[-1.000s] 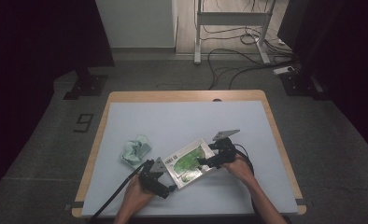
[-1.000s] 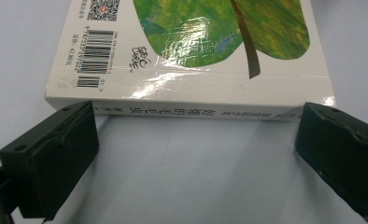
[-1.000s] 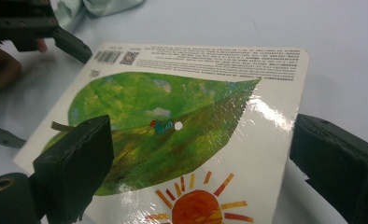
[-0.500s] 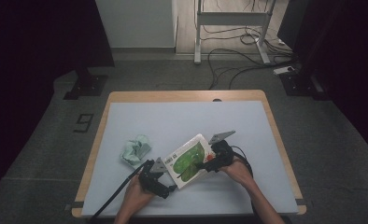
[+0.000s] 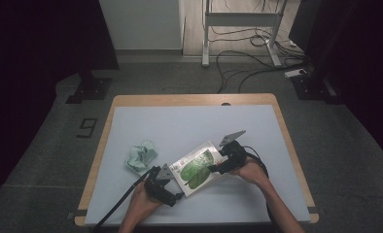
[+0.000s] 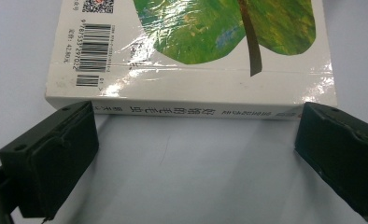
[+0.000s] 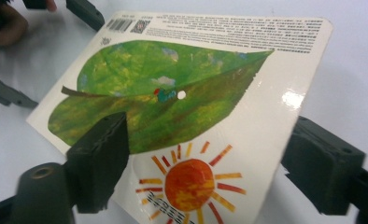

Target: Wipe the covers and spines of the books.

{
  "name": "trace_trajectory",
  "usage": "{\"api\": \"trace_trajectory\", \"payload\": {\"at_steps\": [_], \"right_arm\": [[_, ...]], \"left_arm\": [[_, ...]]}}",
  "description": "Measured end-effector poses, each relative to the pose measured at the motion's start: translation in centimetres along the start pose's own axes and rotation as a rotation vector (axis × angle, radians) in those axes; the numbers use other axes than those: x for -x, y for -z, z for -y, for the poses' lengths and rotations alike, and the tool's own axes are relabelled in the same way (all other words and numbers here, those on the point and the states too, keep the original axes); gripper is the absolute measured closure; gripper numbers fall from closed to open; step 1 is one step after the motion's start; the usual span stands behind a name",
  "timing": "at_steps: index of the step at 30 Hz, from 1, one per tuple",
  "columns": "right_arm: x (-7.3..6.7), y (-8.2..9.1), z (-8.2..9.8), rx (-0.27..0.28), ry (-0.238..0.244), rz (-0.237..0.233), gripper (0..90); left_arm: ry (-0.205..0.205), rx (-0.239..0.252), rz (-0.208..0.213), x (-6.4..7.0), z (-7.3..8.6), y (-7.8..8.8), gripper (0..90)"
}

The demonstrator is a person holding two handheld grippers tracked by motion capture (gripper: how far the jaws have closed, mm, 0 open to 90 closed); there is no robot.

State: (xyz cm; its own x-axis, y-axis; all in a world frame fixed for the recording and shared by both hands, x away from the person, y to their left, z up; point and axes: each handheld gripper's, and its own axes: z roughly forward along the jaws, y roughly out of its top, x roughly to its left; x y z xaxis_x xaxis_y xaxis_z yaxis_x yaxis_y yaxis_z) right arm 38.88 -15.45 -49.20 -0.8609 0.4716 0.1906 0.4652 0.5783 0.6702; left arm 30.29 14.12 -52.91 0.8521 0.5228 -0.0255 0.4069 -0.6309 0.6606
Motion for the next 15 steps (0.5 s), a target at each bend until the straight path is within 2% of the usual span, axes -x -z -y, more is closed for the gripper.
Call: {"api": "trace_trajectory", "payload": {"at_steps": [5,10,15], "right_arm": [[-0.4,0.3,0.3,-0.028,0.045,0.021,24.3],[-0.6,0.6,0.9,-0.031,0.061,0.034,26.3],[-1.1,1.0,1.3,-0.022,0.090,0.063,29.0]], "left_arm": [[0.006,0.001,-0.002,0.1,0.0,0.0,0.0],[0.012,-0.002,-0.006,0.1,0.0,0.1,0.0],[0.043,0.005,0.010,-0.2,-0.1,0.4,0.0]]}}
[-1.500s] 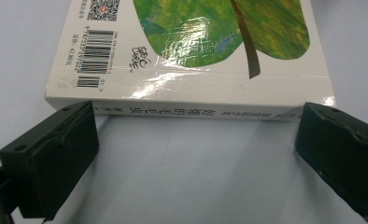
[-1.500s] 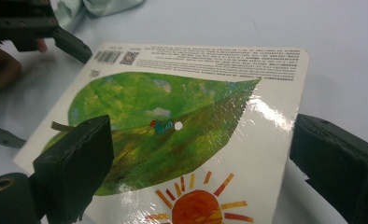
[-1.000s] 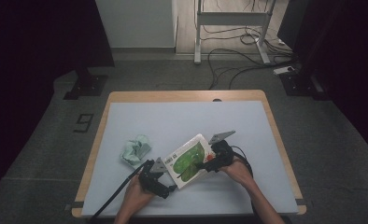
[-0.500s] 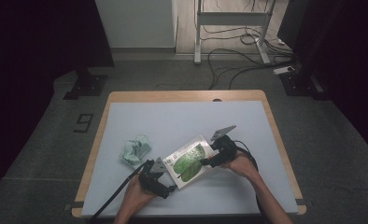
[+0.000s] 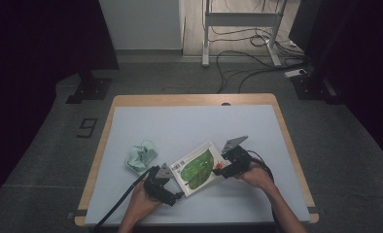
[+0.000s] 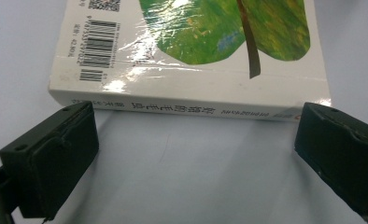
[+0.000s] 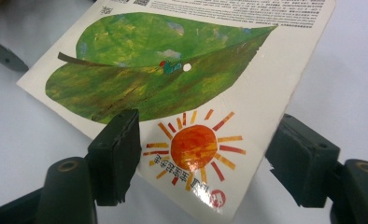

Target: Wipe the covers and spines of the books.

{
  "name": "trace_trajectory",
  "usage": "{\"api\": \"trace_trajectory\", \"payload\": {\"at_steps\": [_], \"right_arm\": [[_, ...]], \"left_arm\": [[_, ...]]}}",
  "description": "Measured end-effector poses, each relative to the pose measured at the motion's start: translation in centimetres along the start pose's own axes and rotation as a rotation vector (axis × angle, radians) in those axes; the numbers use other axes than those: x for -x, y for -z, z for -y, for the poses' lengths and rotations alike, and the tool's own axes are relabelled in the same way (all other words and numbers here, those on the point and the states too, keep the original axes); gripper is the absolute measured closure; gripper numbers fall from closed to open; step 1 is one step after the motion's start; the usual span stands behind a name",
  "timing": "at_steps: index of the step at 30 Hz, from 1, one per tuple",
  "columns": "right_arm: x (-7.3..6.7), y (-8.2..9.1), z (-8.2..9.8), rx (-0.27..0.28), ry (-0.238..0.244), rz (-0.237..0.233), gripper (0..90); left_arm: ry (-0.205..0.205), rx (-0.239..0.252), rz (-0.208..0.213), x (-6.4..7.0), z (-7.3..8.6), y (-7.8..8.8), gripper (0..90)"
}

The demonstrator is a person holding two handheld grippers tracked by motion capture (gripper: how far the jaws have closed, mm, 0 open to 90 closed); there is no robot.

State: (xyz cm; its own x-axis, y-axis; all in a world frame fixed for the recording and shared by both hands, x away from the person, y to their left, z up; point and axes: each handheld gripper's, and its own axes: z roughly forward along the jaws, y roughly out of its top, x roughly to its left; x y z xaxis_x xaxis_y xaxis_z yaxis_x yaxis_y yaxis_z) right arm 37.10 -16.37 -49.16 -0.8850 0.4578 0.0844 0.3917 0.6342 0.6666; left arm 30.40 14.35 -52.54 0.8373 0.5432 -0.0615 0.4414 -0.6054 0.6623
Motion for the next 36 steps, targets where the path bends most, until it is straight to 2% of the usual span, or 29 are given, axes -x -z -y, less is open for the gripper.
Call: {"api": "trace_trajectory", "payload": {"at_steps": [5,23,36], "right_arm": [[-0.5,0.6,0.6,0.010,0.010,0.015,32.2],[-2.1,1.2,2.5,0.032,0.047,0.081,36.5],[-2.3,1.4,3.7,0.060,0.038,0.086,40.5]], "left_arm": [[0.034,0.030,0.018,-0.3,-0.3,0.4,0.0],[0.074,0.003,0.056,-1.0,-1.1,-0.1,0.0],[0.106,0.007,0.096,-1.5,-1.7,-0.9,0.0]]}}
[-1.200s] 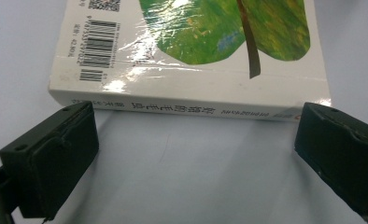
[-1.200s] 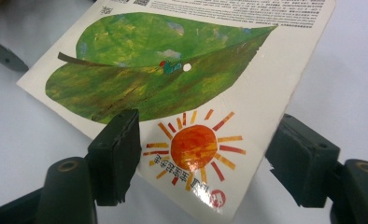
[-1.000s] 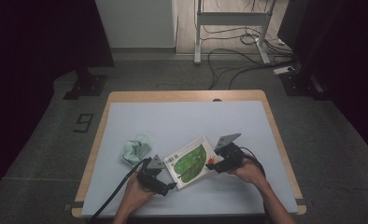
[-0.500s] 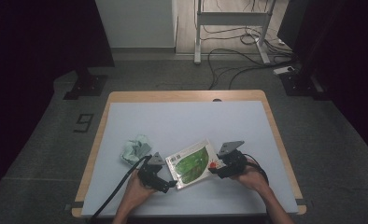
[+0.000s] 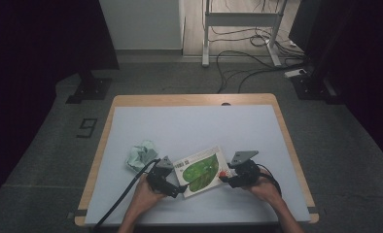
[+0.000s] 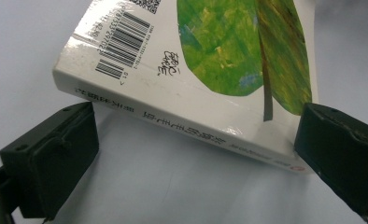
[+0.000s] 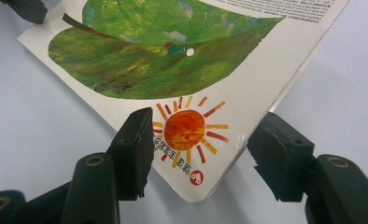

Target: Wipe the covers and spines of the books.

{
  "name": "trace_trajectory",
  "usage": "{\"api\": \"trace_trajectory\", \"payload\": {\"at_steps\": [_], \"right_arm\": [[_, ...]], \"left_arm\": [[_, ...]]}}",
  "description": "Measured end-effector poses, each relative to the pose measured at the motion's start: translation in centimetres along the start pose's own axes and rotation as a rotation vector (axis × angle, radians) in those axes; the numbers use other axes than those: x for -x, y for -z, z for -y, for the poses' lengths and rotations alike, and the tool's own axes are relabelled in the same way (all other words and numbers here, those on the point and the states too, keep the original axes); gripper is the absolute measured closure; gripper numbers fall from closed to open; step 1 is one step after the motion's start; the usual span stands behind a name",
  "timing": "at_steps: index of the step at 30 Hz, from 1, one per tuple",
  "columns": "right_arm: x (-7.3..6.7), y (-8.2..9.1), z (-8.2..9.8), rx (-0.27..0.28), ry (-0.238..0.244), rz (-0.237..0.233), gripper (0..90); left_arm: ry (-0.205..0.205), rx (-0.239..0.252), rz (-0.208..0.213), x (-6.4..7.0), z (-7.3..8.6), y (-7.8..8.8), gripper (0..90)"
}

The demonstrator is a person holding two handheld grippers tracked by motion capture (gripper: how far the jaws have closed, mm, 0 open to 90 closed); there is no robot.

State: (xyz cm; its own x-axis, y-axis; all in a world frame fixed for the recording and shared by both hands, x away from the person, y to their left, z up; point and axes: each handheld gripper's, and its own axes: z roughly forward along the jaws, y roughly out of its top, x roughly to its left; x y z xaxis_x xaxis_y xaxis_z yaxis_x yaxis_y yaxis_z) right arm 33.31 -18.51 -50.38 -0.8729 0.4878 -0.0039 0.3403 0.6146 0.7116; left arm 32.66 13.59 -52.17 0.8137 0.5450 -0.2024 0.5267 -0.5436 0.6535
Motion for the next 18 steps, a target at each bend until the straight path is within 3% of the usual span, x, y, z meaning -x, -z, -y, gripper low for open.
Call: {"api": "trace_trajectory", "payload": {"at_steps": [9,18], "right_arm": [[-0.1,-0.1,0.5,0.016,-0.012,0.003,41.1],[0.3,0.2,0.8,0.012,-0.043,-0.018,41.7]], "left_arm": [[0.010,0.003,0.009,0.0,-0.6,-0.5,0.4],[-0.041,0.039,-0.035,0.9,-0.9,0.6,12.1]]}}
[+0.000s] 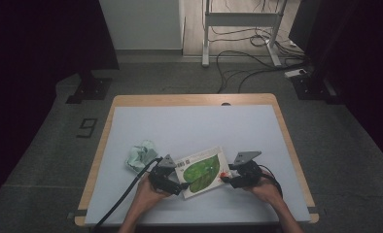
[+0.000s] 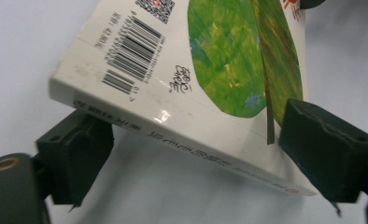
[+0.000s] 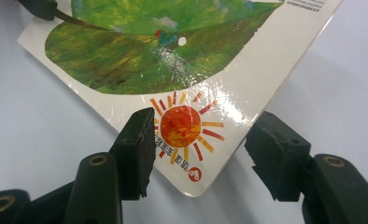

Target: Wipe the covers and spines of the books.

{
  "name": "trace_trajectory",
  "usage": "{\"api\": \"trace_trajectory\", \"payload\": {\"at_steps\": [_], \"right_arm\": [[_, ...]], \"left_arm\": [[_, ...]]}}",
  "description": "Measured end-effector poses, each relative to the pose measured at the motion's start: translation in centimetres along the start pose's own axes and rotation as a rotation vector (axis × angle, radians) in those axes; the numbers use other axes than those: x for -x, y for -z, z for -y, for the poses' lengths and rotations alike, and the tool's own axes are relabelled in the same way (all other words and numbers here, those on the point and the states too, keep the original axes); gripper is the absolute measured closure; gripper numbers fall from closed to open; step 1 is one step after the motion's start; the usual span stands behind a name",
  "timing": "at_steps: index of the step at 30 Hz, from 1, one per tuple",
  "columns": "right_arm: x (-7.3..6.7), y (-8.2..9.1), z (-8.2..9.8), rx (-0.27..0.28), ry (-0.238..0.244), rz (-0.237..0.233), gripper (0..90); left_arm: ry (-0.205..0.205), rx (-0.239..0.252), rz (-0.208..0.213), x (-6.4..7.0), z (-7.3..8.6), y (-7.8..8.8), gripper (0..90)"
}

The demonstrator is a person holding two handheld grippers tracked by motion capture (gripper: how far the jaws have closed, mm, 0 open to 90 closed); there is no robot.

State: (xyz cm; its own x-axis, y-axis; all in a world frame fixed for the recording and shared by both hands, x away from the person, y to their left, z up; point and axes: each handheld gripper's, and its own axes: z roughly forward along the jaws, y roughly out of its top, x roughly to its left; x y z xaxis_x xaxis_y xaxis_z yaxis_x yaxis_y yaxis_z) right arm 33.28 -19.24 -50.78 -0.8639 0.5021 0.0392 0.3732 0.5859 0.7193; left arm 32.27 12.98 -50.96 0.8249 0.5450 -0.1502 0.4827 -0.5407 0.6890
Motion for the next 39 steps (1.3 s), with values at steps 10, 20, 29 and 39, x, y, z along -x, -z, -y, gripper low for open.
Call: {"api": "trace_trajectory", "payload": {"at_steps": [10,20,29,39], "right_arm": [[1.3,-0.9,-0.2,0.022,-0.078,-0.032,31.2],[1.5,-0.5,-1.4,0.036,-0.084,-0.025,36.0],[1.8,0.5,-1.8,0.065,-0.082,-0.004,46.7],[1.7,1.1,-2.7,0.099,-0.070,0.026,52.7]], "left_arm": [[-0.022,0.016,-0.015,1.0,-0.4,0.8,30.1],[0.000,0.012,-0.012,1.1,-1.0,1.7,42.2],[-0.013,0.034,-0.050,1.3,-1.9,2.6,52.0],[-0.034,0.057,-0.091,1.2,-2.5,3.6,62.3]]}}
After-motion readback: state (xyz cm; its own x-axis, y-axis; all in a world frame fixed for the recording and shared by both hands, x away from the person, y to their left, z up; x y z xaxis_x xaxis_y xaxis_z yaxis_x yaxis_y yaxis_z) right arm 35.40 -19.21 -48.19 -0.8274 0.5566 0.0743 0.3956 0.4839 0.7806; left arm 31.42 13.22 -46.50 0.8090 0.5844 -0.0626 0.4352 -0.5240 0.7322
